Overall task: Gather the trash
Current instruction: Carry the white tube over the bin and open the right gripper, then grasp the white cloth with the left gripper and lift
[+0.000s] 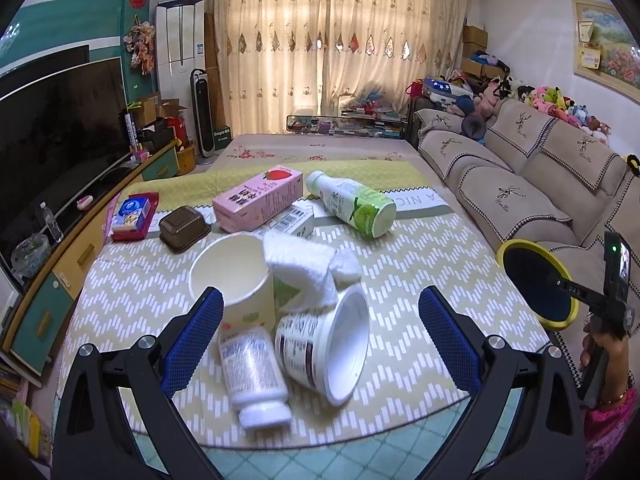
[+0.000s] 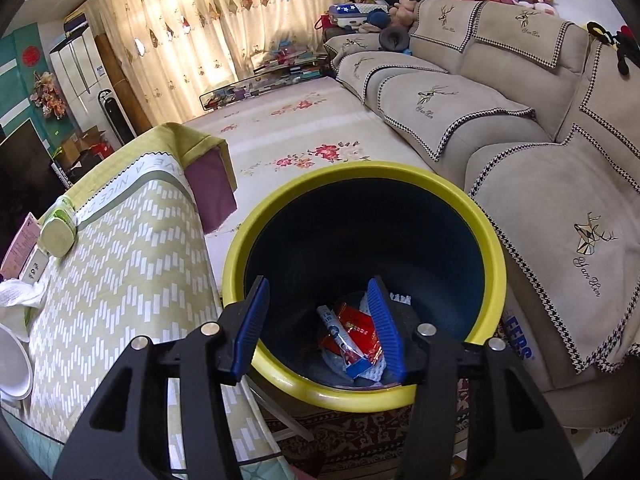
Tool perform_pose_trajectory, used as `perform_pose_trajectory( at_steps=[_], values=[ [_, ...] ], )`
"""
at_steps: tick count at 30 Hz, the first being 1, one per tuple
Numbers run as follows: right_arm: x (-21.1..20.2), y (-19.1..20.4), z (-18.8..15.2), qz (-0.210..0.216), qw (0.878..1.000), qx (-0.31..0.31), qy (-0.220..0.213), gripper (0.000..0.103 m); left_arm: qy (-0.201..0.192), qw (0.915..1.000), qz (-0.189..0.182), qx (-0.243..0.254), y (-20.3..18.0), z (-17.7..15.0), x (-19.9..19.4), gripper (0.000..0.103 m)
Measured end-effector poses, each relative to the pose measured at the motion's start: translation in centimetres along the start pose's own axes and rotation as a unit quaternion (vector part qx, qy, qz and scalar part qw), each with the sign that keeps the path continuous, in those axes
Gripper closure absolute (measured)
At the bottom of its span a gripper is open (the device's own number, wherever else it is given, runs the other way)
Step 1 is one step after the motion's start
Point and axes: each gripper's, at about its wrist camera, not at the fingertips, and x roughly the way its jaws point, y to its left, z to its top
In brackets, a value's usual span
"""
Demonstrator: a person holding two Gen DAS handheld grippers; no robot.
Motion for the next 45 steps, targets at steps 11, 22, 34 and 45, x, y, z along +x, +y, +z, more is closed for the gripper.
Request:
perform_pose_trajectory(
  at_steps=[11,22,34,45],
  values=[
    [0.4,0.3,-0.1,0.007,1.0,0.001,0.004,0.054,0.028,0.9994,0.011,-0.014,0.8,2.3,4.3,0.027],
    [1.3,0.2,-0.1,0.011,1.0,0.006,0.012,0.054,0.041,0.999,0.016,-0.002,0.4,2.6,6.3,0.068],
    [1.2,-0.1,-0.3,0.017,1.0,0.01,0.011,0.054,0.012,0.9996,0.002,0.024,-1.0,5.2,5.5,0.094],
    [0.5,-1.1,-0.2,0.018,1.0,0.02,0.006,0.054,-0.04,0.9973,-0.034,0.052,-4.4,9.3,2.3,0.094]
  ],
)
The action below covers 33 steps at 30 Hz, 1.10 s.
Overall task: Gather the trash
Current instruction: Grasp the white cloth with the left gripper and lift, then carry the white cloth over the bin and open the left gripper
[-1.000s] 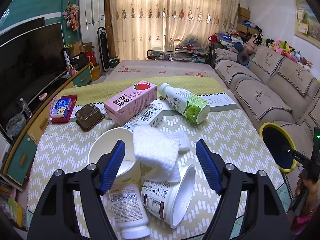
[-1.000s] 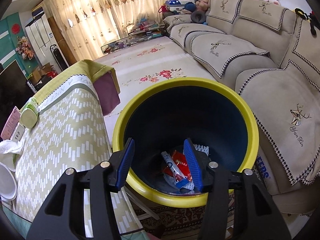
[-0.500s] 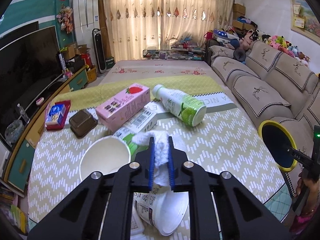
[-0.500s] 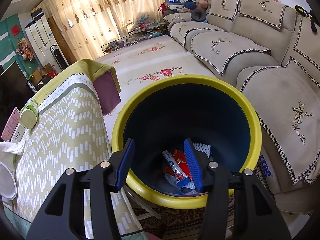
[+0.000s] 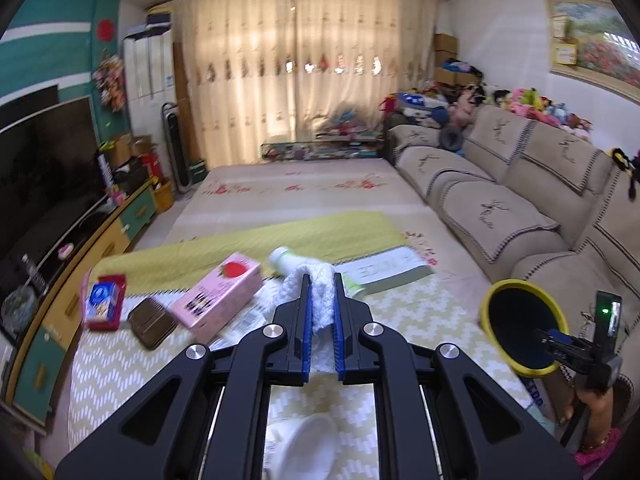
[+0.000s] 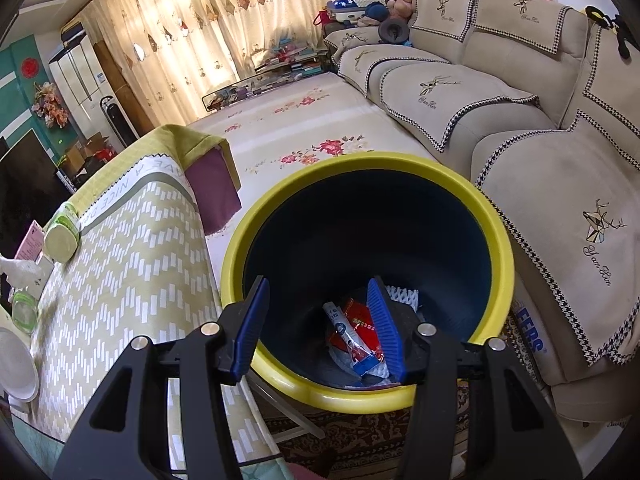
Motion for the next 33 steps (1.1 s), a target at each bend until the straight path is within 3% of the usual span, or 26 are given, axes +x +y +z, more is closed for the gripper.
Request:
perform_pose_trajectory(
  at_steps=[8,18,25,33],
  values=[
    [-2.3,-1.6,0.4,-0.001,1.0,0.013,-0.024,0.054,-0.008,0.996,-0.08,0.038,-6.8,1.4,-1.0,0.094],
    [-3.8,-5.6,0.2,-0.009,0.998,0.049,-0.039,0.054,0.016,0.9791,-0.176,0.101,-18.6,2.4,2.1,0.094],
    [-4.0,-8.8,0.0,-0.023,0.996,0.077,-0.041,0.054,0.057,0.9645,-0.218,0.137,-26.5,1.2,6.4,0.094],
    [-4.2,-11.2,-0.6,-0.042,0.994,0.095,-0.037,0.054,0.099,0.956,-0.22,0.167,-33.9,-0.7,12.5,0.093]
  ],
)
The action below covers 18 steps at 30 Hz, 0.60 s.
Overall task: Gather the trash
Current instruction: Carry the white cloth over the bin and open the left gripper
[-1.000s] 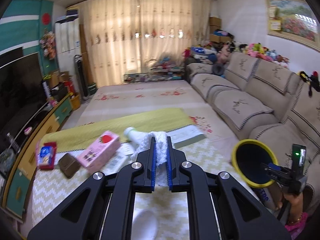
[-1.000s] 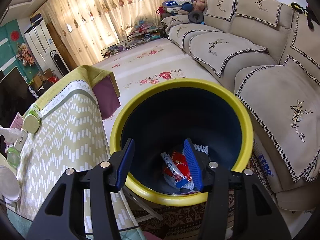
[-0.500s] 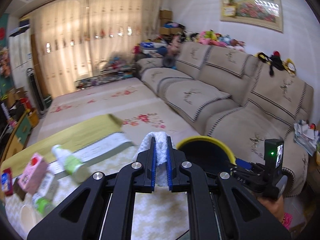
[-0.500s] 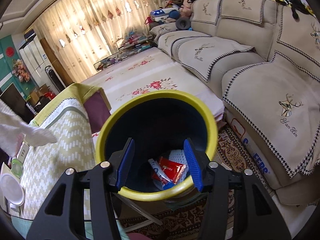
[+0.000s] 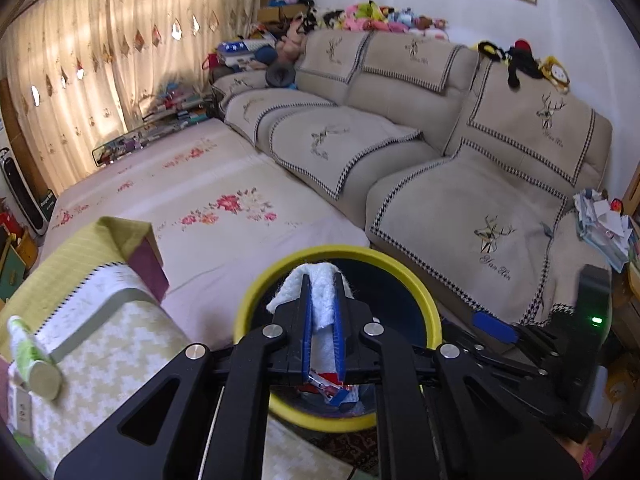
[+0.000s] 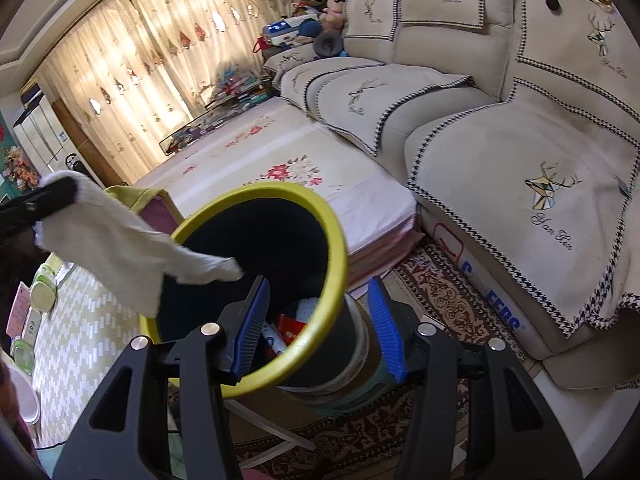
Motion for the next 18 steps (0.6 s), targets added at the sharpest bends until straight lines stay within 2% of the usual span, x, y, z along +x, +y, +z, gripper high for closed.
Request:
perform_pose_trajectory(
  at_steps=[1,2,4,5,10,12,15,18],
  values=[
    [0.0,-0.3,0.0,-0.001,1.0,0.002,0.001,0.054,0.008,1.0,0.004,-0.001,-0.3,0.0,1.2,0.087],
    [0.0,-0.5,0.0,-0.002,1.0,0.004,0.002,0.054,0.014,0.9999,0.006,-0.003,-0.4,0.0,1.9,0.07],
    [-0.1,-0.7,-0.1,-0.004,1.0,0.005,0.002,0.054,0.027,0.9995,0.01,-0.013,-0.1,-0.2,3.3,0.05],
    [-0.1,-0.7,-0.1,-0.003,1.0,0.005,0.003,0.054,0.03,0.9993,0.013,-0.015,0.0,-0.3,3.6,0.046],
    [-0.4,-0.1,-0.3,0.002,1.0,-0.001,0.002,0.054,0.038,0.9984,0.019,-0.038,1.8,-1.4,3.2,0.042],
    [-0.6,0.3,-0.3,0.004,1.0,-0.004,0.001,0.054,0.024,0.9984,0.021,-0.046,2.6,-1.7,1.4,0.04],
    [-0.9,1.4,-0.6,0.008,1.0,-0.015,0.004,0.054,-0.003,0.9981,0.03,-0.054,3.6,-2.2,-1.8,0.03],
    [-1.0,2.6,-0.9,0.015,1.0,-0.026,0.007,0.054,-0.039,0.9954,0.036,-0.08,5.5,-3.6,-6.7,0.018]
  ],
)
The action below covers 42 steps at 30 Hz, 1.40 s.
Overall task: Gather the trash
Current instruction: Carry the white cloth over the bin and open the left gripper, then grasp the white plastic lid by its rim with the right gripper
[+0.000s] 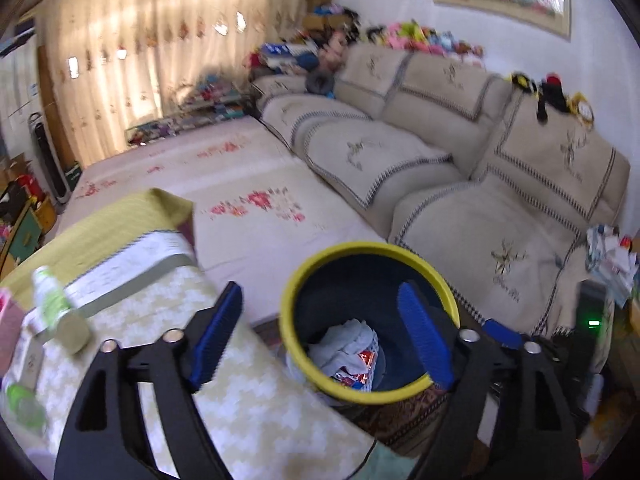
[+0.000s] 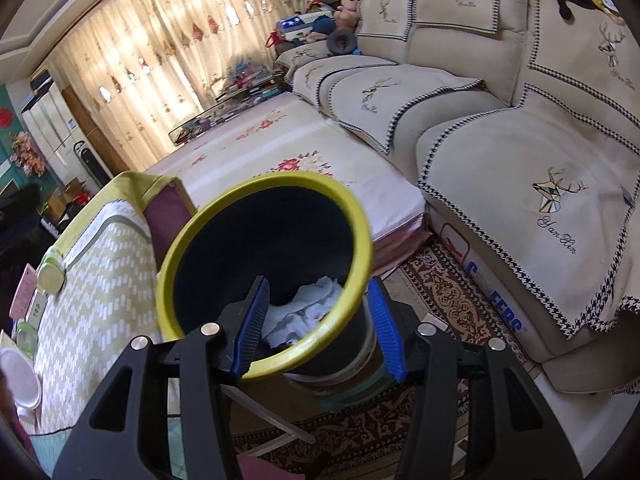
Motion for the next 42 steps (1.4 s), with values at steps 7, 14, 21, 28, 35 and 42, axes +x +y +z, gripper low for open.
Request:
perform_pose_trajectory(
  at_steps=[7,14,21,28,35,42],
  values=[
    [-0.2,4.9,-1.0,0.026,0.999,-0.046,0.011,0.054,-0.054,0.9962,0.043,-0.053,6.3,-3.3,-9.9,0.005],
    [-1.4,11.7,-2.4,0.066,0.992,-0.108,0.016,0.051,-0.092,0.9834,0.124,-0.095,12.8,-8.3,-18.9,0.005],
    [-2.6,20.5,-5.2,0.124,0.973,-0.192,0.033,0.051,-0.104,0.9645,0.192,-0.148,18.6,-13.9,-24.8,0.005],
    [-2.9,28.5,-9.4,0.189,0.942,-0.267,0.073,0.051,-0.114,0.9395,0.255,-0.199,23.4,-19.1,-29.0,0.005],
    [-2.8,34.8,-11.4,0.233,0.916,-0.314,0.089,0.051,-0.119,0.9275,0.268,-0.232,26.4,-21.7,-30.2,0.005],
    [-0.7,38.3,-13.0,0.246,0.903,-0.332,0.116,0.051,-0.117,0.9252,0.266,-0.245,27.7,-22.8,-30.1,0.005]
  ],
)
